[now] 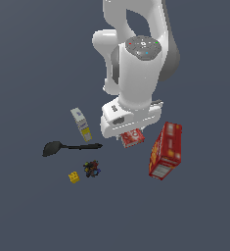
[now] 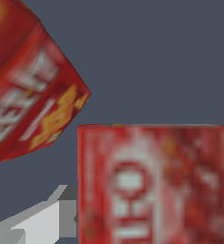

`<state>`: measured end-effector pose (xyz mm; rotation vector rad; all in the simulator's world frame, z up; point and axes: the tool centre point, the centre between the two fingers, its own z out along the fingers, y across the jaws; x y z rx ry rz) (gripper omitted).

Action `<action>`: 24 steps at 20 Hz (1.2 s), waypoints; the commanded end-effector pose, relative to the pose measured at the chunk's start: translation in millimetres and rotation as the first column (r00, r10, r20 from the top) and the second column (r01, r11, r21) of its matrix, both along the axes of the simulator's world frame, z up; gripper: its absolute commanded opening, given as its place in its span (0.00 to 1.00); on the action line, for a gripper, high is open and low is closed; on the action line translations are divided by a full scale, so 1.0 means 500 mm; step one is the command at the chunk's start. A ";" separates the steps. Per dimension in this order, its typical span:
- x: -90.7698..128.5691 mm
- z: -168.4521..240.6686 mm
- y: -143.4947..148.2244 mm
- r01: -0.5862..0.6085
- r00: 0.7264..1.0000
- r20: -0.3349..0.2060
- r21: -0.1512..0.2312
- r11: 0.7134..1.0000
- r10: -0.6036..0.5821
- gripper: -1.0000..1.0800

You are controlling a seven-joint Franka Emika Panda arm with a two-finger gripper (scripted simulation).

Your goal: Pick up a designated object from a clutter of objects.

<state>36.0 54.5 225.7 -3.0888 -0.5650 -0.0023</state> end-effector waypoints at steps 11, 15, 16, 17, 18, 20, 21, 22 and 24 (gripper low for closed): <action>0.108 0.168 -0.005 0.000 1.000 -0.001 -0.001 1.000 0.000 0.00; 0.137 0.211 -0.006 0.001 1.000 -0.001 -0.001 1.000 -0.001 0.00; 0.144 0.221 -0.007 0.001 1.000 -0.001 -0.001 1.000 -0.001 0.00; 0.150 0.231 -0.007 0.001 1.000 -0.001 -0.001 1.000 -0.001 0.00; 0.157 0.240 -0.007 0.001 1.000 -0.001 -0.001 1.000 -0.001 0.00; 0.169 0.258 -0.007 0.001 1.000 -0.001 -0.001 1.000 -0.001 0.00; 0.175 0.265 -0.008 0.001 1.000 -0.001 -0.001 1.000 -0.001 0.00; 0.180 0.272 -0.008 0.001 1.000 -0.001 -0.002 1.000 -0.001 0.00; 0.189 0.285 -0.008 0.001 1.000 -0.001 -0.002 1.000 -0.001 0.00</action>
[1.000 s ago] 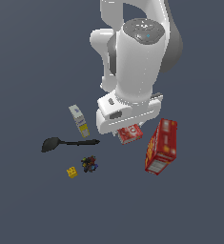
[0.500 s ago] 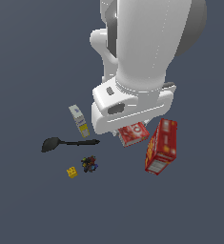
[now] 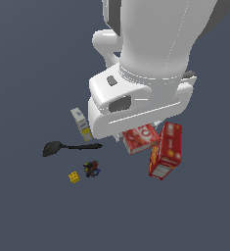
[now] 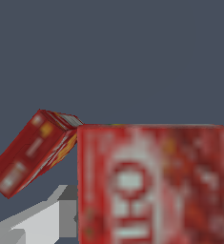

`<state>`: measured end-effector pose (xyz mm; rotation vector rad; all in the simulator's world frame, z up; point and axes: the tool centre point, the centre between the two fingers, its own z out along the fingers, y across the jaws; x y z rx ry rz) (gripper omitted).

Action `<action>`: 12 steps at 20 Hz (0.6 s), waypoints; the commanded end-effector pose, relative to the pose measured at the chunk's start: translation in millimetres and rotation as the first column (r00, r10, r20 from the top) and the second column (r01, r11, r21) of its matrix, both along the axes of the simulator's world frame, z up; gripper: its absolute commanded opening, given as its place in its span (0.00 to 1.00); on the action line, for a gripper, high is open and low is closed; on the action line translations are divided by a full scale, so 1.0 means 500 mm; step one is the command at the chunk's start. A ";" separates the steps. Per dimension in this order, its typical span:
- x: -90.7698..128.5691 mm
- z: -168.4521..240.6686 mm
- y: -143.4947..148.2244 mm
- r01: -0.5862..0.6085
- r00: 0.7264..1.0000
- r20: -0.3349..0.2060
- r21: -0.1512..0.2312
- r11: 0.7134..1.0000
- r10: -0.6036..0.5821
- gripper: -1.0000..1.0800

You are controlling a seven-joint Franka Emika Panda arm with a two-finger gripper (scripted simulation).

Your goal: Pick up a designated object from a clutter of objects.

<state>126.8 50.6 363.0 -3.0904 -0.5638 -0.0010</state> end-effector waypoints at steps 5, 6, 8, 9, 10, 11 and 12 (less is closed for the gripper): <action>0.023 0.032 -0.001 0.000 1.000 -0.001 0.000 1.000 0.000 0.00; 0.026 0.035 -0.001 0.000 1.000 -0.001 0.000 1.000 0.000 0.00; 0.030 0.040 -0.001 0.000 1.000 -0.001 0.000 1.000 0.000 0.00; 0.031 0.042 -0.001 0.000 1.000 -0.001 0.000 1.000 0.000 0.00; 0.032 0.043 -0.001 0.000 1.000 -0.001 0.000 1.000 0.000 0.00; 0.033 0.044 -0.001 0.000 1.000 -0.001 0.000 1.000 0.000 0.00; 0.034 0.045 -0.001 0.000 1.000 -0.001 0.000 1.000 0.000 0.00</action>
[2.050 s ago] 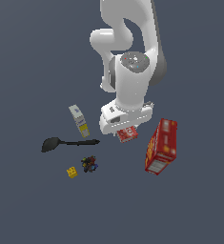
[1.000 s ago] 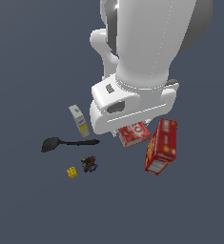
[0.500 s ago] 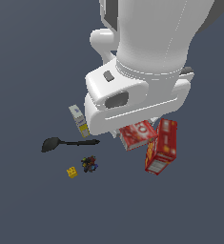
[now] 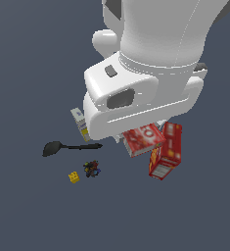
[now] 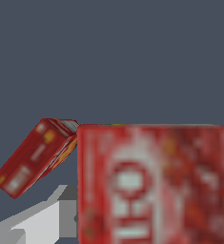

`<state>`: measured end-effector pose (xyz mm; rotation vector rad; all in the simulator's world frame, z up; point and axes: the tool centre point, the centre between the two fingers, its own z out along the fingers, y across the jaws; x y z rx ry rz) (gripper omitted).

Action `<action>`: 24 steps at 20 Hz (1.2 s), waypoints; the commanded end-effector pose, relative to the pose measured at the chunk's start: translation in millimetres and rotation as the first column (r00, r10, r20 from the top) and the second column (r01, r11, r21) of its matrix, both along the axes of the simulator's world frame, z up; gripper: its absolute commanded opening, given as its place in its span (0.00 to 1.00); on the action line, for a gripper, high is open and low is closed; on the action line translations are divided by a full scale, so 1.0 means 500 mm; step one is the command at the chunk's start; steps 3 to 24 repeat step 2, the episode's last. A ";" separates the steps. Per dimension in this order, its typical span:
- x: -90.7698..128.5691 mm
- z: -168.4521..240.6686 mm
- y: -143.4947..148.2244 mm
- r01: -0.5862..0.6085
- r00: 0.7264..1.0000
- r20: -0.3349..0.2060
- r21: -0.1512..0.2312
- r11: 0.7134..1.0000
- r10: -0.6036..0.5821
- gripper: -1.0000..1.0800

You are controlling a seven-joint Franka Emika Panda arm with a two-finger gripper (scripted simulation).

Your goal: Pick up a designated object from a clutter of objects.

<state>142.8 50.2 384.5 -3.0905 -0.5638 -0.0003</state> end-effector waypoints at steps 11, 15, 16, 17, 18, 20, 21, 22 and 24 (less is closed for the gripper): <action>0.002 0.003 0.000 0.000 1.000 0.000 0.000 1.000 0.000 0.00; 0.002 0.003 0.000 0.000 1.000 0.000 0.000 1.000 0.000 0.00; 0.002 0.003 0.000 0.000 1.000 0.000 0.000 1.000 0.000 0.00; 0.002 0.003 0.000 0.000 1.000 0.000 0.000 1.000 0.000 0.00; 0.002 0.003 0.000 0.000 1.000 0.000 0.000 1.000 0.000 0.00; 0.002 0.003 0.000 0.000 1.000 0.000 0.000 1.000 0.000 0.00; 0.002 0.003 0.000 0.000 1.000 0.000 0.000 1.000 0.000 0.00; 0.002 0.003 0.000 0.000 1.000 0.000 0.000 1.000 0.000 0.00; 0.002 0.003 0.000 0.000 1.000 0.000 0.000 1.000 0.000 0.00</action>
